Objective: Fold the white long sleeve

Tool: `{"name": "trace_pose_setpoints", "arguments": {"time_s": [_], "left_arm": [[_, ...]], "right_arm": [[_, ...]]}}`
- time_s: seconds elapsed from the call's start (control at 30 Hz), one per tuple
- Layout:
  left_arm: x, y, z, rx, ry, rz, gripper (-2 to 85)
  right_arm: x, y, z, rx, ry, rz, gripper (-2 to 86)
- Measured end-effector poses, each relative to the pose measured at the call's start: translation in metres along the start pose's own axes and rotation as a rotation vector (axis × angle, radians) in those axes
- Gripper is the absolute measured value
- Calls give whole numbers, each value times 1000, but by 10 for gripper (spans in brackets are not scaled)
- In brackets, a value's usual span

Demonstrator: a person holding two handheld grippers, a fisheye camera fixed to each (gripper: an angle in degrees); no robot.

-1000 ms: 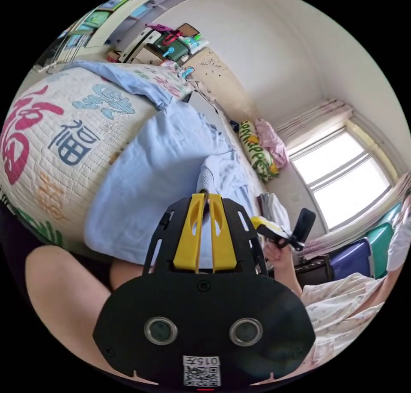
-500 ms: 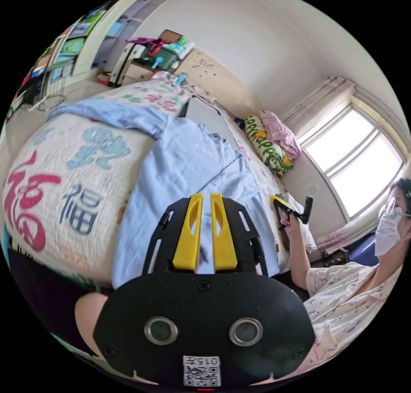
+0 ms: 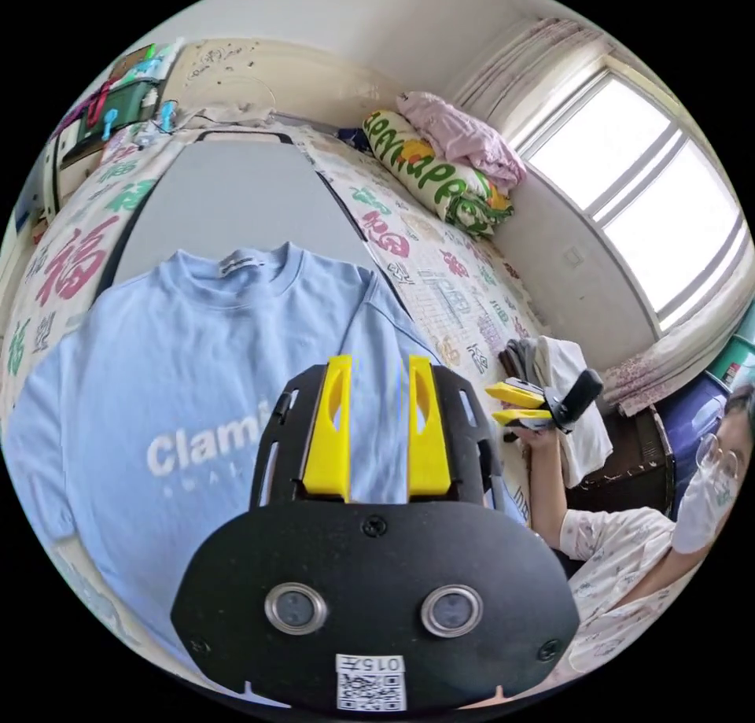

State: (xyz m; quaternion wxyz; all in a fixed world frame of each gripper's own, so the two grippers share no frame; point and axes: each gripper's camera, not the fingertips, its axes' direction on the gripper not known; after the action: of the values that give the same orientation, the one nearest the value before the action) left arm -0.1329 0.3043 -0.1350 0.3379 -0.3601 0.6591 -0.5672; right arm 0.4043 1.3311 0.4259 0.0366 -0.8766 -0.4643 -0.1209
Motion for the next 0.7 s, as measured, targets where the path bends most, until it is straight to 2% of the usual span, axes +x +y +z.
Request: {"name": "trace_pose_setpoints", "arguments": {"time_s": [0.13,0.27,0.57,0.7], "left_arm": [[16,-85,84,-130,-48,17,116],[27,-128,130,-152,-65,-9,109],[81,-172,143,-195,-182,93,32],[119,-191,136,-160,-276,162,22]], "right_arm": [[3,-25,19,-134,7,-22,116],[-27,-43,44,-246,189,-134,109],[-25,-75,45,-243,266,-88,37],[-20,-87,34,-216,276,-41,22]]}}
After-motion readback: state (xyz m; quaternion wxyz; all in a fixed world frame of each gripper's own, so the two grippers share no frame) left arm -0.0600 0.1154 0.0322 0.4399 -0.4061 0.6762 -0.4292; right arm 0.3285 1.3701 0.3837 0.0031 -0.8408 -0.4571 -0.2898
